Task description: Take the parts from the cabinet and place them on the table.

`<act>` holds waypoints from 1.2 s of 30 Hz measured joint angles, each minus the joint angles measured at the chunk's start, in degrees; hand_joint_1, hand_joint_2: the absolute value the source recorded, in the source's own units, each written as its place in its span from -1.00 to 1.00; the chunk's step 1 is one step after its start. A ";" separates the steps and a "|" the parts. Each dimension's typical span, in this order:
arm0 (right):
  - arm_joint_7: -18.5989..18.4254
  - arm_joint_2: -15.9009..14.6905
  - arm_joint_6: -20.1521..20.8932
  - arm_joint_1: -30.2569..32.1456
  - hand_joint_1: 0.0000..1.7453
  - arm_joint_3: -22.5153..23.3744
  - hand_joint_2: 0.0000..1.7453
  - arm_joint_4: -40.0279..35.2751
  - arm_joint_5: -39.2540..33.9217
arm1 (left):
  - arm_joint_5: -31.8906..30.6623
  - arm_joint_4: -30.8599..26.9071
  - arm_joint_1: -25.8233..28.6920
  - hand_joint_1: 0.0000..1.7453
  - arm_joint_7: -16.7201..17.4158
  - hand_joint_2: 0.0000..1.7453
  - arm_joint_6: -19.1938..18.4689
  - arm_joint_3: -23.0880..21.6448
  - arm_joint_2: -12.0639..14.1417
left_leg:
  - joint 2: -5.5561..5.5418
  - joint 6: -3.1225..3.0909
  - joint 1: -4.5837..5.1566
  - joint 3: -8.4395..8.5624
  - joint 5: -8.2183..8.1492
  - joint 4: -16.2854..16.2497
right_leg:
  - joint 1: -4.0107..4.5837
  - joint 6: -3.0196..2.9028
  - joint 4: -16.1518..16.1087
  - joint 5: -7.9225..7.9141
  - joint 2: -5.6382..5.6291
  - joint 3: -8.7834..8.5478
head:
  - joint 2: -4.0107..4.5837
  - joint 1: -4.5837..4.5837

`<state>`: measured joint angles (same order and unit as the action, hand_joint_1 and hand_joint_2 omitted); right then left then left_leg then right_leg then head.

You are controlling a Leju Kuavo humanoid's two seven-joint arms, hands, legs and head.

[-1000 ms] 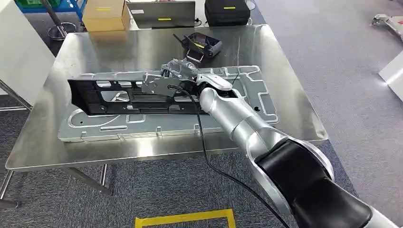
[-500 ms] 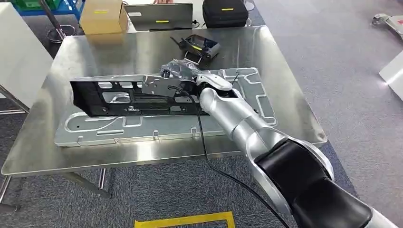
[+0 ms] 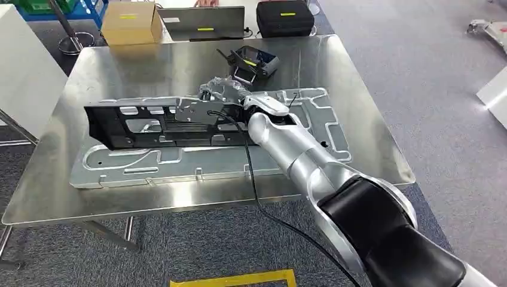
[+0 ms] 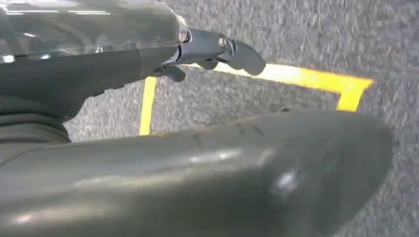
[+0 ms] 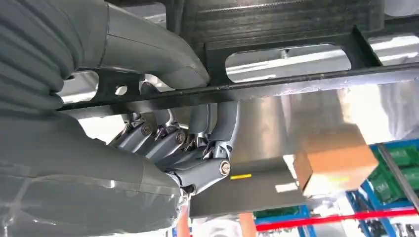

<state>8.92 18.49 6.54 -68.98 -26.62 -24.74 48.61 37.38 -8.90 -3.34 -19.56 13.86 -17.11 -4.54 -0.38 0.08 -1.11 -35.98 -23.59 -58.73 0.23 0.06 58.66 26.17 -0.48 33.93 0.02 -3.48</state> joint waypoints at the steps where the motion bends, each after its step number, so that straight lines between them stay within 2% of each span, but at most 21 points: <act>1: 0.02 0.02 0.00 0.00 1.00 0.02 1.00 -0.13 0.00 | 0.00 -0.02 0.11 -1.00 0.00 -1.00 0.07 0.00 -0.05 | 0.04 -0.26 -0.12 0.25 0.05 0.21 | -0.22 0.31 0.92 0.88 0.05 0.18 | 0.00 0.00; 2: 0.02 0.02 0.00 -0.15 1.00 0.07 1.00 -0.13 0.02 | 0.00 -0.02 0.10 -1.00 0.00 -1.00 0.11 0.00 -0.05 | 0.09 -0.50 -0.12 0.27 0.01 0.25 | -0.20 0.55 2.85 2.20 0.15 1.14 | 0.00 0.02; 4: 0.02 0.00 0.04 -0.14 1.00 0.13 1.00 -0.09 0.02 | -0.02 -0.02 0.08 -1.00 0.00 -1.00 0.22 -0.02 -0.02 | 0.12 -0.75 -0.08 0.26 -0.08 0.24 | -0.47 1.03 12.59 6.80 0.16 5.96 | 0.00 0.00; 5: 0.00 0.00 0.07 0.03 1.00 0.13 1.00 -0.02 0.13 | -0.02 -0.02 0.07 -1.00 0.00 -1.00 0.22 -0.02 -0.02 | 0.11 -0.81 -0.08 0.26 -0.12 0.23 | -0.53 1.15 16.72 7.89 0.16 8.22 | 0.00 0.02; 6: -0.04 -0.02 0.13 0.10 1.00 0.15 1.00 0.04 0.22 | -0.02 -0.02 0.08 -1.00 0.00 -1.00 0.22 0.00 -0.02 | 0.10 -0.81 -0.08 0.28 -0.13 0.22 | -0.57 1.13 18.10 7.88 0.16 9.13 | 0.00 0.02; 7: -0.07 -0.04 0.22 0.14 1.00 0.15 1.00 0.07 0.31 | -0.04 -0.02 0.10 -1.00 0.00 -1.00 0.22 -0.02 -0.02 | 0.02 -0.88 -0.08 0.37 -0.46 0.22 | -0.59 1.05 17.02 6.14 0.17 9.07 | 0.00 0.02; 9: -0.31 -0.04 0.15 0.10 1.00 0.15 1.00 0.02 0.44 | -0.04 -0.02 0.12 -1.00 -0.04 -1.00 0.22 -0.02 -0.02 | -0.01 -0.74 -0.03 0.83 -0.63 0.21 | -0.55 0.59 9.40 1.32 0.17 5.64 | 0.00 0.00; 10: -0.50 -0.04 0.11 0.03 1.00 0.17 1.00 -0.06 0.46 | -0.04 -0.02 0.09 -1.00 -0.11 -1.00 0.22 -0.02 -0.02 | -0.03 -0.57 -0.01 1.23 -0.83 0.21 | -0.44 0.09 3.34 -1.64 0.20 2.70 | 0.00 0.02; 12: -0.68 -0.04 0.00 -0.19 1.00 0.22 1.00 -0.09 0.46 | -0.02 -0.02 0.02 -1.00 -0.13 -1.00 0.17 0.00 -0.11 | -0.04 -0.02 0.37 1.00 -1.00 0.06 | 0.15 -0.45 -0.33 -1.30 0.35 1.29 | 0.00 0.02; 14: -1.22 -0.09 -0.31 -0.09 1.00 0.24 1.00 -0.09 0.63 | -0.02 -0.02 0.12 -1.00 -0.09 -1.00 0.13 -0.02 -0.13 | 0.02 0.56 0.14 1.08 -0.98 0.37 | 0.28 -0.71 0.00 -1.14 0.16 1.41 | 0.00 0.00; 17: -1.79 -0.11 -0.66 -0.17 1.00 0.42 1.00 -0.11 0.76 | 0.00 -0.02 0.08 -1.00 0.02 -1.00 0.13 -0.02 -0.09 | 0.12 1.42 0.18 0.76 -2.29 -1.29 | -0.48 -1.56 -1.20 -1.31 0.13 0.31 | 0.00 0.00; 20: -1.84 -0.07 -0.79 -0.06 1.00 0.68 1.00 -0.02 0.76 | 0.00 -0.02 0.11 -1.00 0.20 -1.00 0.15 -0.02 0.00 | 0.13 1.93 0.06 -5.57 -7.42 -13.97 | -0.25 -2.19 -1.17 -0.64 0.20 -0.37 | 0.00 0.00; 21: -1.88 -0.07 -0.79 0.09 1.00 0.70 1.00 0.09 0.76 | 0.00 -0.02 0.22 -1.00 0.20 -1.00 0.15 -0.02 0.00 | 0.13 2.06 0.06 -7.62 -7.97 -17.39 | -0.18 -2.24 -1.15 -0.20 0.16 -0.72 | 0.00 0.00; 22: -1.90 -0.07 -0.79 0.30 1.00 0.70 1.00 0.11 0.79 | 0.00 -0.02 0.32 -1.00 0.20 -1.00 0.17 -0.02 0.04 | 0.14 2.08 0.04 -8.19 -6.86 -17.49 | -0.12 -2.23 -1.14 0.21 0.12 -1.22 | 0.00 0.00; 23: -1.90 -0.07 -0.79 0.42 1.00 0.74 1.00 0.11 0.81 | 0.02 -0.02 0.38 -1.00 0.20 -1.00 0.17 -0.02 0.09 | 0.15 2.02 0.04 -7.34 -4.60 -14.98 | -0.11 -2.17 -1.11 0.63 0.08 -1.80 | 0.00 0.00; 25: -1.90 0.00 -0.81 0.39 1.00 0.79 1.00 0.04 0.81 | 0.02 -0.02 0.37 -1.00 0.18 -1.00 0.20 -0.02 0.24 | 0.17 1.69 0.04 -2.97 1.57 -4.73 | -0.11 -1.89 -1.00 1.71 0.01 -3.27 | 0.00 0.00; 27: -1.90 0.00 -0.83 0.09 1.00 0.85 1.00 0.13 0.81 | 0.20 -0.02 0.49 -1.00 0.09 -1.00 0.20 -0.02 0.28 | 0.20 1.20 0.59 -0.53 1.27 -0.62 | 0.19 -1.23 -0.83 2.59 -0.11 -3.69 | 0.00 0.00; 28: -1.88 0.02 -0.90 0.09 1.00 0.92 1.00 0.04 0.81 | 0.17 -0.02 0.20 -1.00 0.04 -1.00 0.17 -0.02 0.28 | 0.15 0.53 0.55 -0.23 0.48 -0.01 | 0.18 -0.96 -0.94 2.65 -0.13 -3.55 | 0.00 0.00; 31: -1.95 0.04 -0.94 0.23 1.00 1.03 1.00 -0.07 0.87 | 0.17 -0.07 0.18 -1.00 -0.26 -1.00 0.09 -0.02 0.24 | 0.12 -0.31 0.26 0.58 0.16 0.63 | 0.34 -0.21 -0.71 2.75 -0.11 -4.11 | -0.02 -0.02; 33: -1.92 0.02 -0.98 0.08 1.00 1.07 1.00 -0.09 0.90 | 0.20 -0.07 0.44 -1.00 -0.59 -1.00 0.02 -0.02 0.28 | 0.16 -0.75 0.14 1.71 -0.13 1.33 | -0.04 0.40 4.36 3.59 0.07 -1.63 | 0.00 0.02; 36: -2.16 -0.09 -1.05 0.40 1.00 1.44 1.00 0.09 0.90 | 0.20 -0.07 0.37 -1.00 -0.74 -1.00 -0.33 -0.02 0.30 | 0.09 -1.19 0.15 2.12 -0.93 1.32 | -0.48 1.12 15.88 8.19 0.13 6.63 | 0.00 0.02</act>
<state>6.75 18.40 5.49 -68.58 -25.18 -24.66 49.51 37.57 -8.96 -2.97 -20.31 13.53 -17.13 -4.24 -0.29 -1.11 -0.96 -33.86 -24.52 -57.40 -0.25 1.18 74.54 34.36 -0.34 40.56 0.02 -3.45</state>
